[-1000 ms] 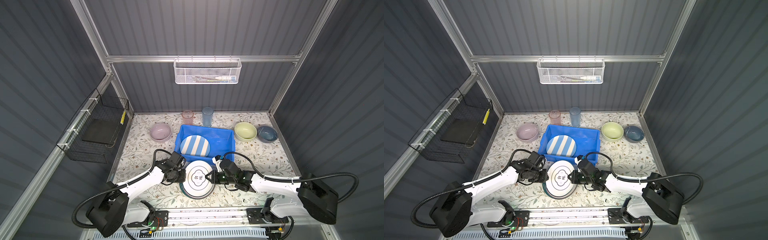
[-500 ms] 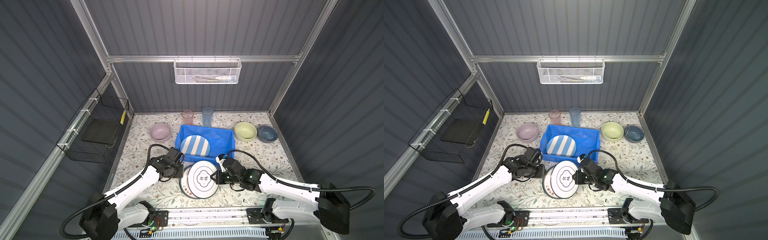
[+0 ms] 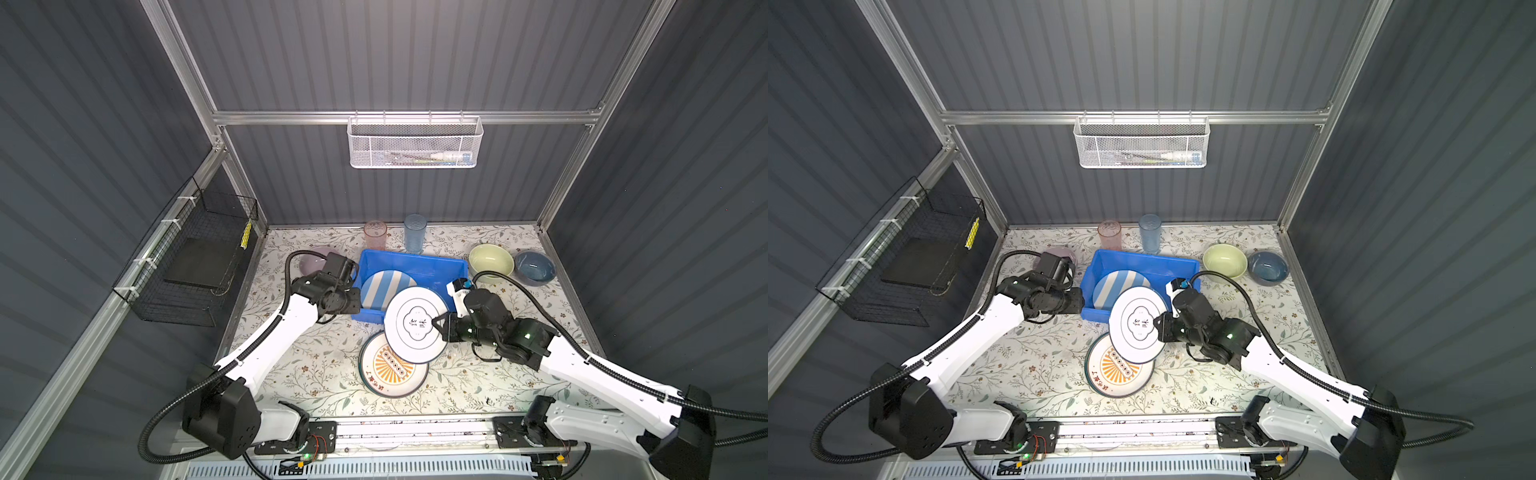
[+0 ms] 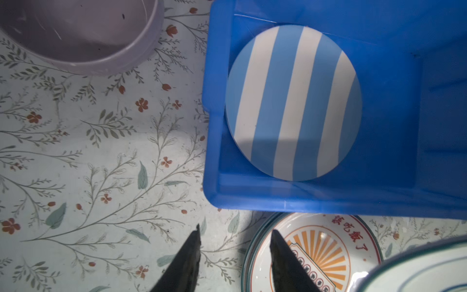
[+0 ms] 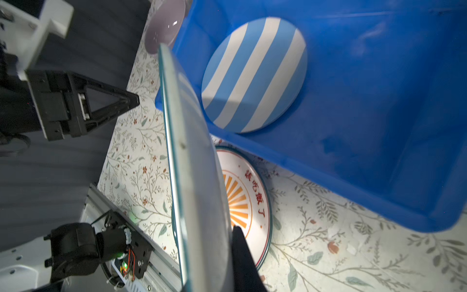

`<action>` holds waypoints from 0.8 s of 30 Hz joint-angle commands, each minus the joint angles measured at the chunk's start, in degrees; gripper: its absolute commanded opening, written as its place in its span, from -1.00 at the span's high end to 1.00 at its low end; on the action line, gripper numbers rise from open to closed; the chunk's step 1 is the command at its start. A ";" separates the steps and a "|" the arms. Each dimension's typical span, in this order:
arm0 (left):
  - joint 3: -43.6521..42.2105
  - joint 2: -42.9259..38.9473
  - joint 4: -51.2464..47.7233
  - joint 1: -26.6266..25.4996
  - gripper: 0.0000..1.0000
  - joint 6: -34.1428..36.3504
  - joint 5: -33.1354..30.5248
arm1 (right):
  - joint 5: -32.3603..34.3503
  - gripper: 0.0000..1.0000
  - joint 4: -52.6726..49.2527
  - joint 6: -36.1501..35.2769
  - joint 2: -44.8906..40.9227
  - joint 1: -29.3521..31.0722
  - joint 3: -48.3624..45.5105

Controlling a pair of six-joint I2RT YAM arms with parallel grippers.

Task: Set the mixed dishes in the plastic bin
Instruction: 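Lift the white plate with the right gripper over the blue bin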

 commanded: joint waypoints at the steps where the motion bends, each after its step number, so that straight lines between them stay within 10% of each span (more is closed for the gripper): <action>1: 4.07 3.38 -2.46 0.69 0.08 5.15 -0.08 | -0.60 0.80 1.95 -1.53 0.16 -3.62 3.65; 24: 8.67 18.56 0.97 5.12 0.28 9.23 5.50 | -7.33 0.77 12.36 0.36 28.22 -13.89 19.94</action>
